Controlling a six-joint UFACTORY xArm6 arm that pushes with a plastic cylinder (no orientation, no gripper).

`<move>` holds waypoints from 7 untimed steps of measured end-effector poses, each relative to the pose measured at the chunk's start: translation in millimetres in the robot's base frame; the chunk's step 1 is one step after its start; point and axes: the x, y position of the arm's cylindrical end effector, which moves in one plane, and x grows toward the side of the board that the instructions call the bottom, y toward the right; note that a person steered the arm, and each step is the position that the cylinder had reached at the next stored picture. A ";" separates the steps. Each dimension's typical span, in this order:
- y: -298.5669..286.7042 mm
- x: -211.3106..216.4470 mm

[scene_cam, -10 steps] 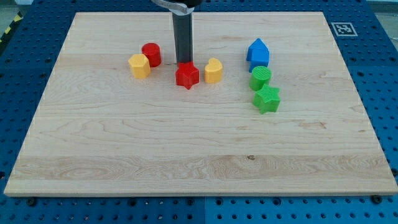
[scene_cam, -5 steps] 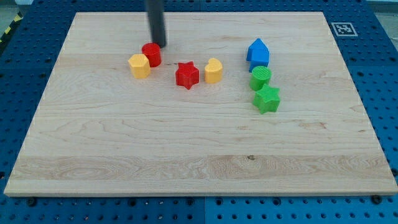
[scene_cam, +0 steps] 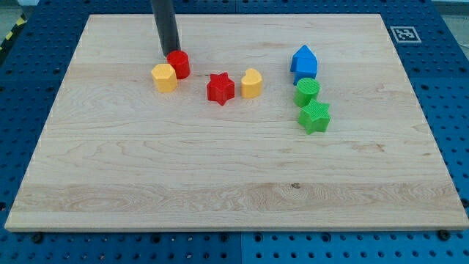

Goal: Move the red circle to the left side of the red star

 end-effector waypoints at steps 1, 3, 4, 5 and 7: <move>-0.4 6.9; 15.2 37.2; 23.7 43.2; 24.8 37.8; 27.3 42.2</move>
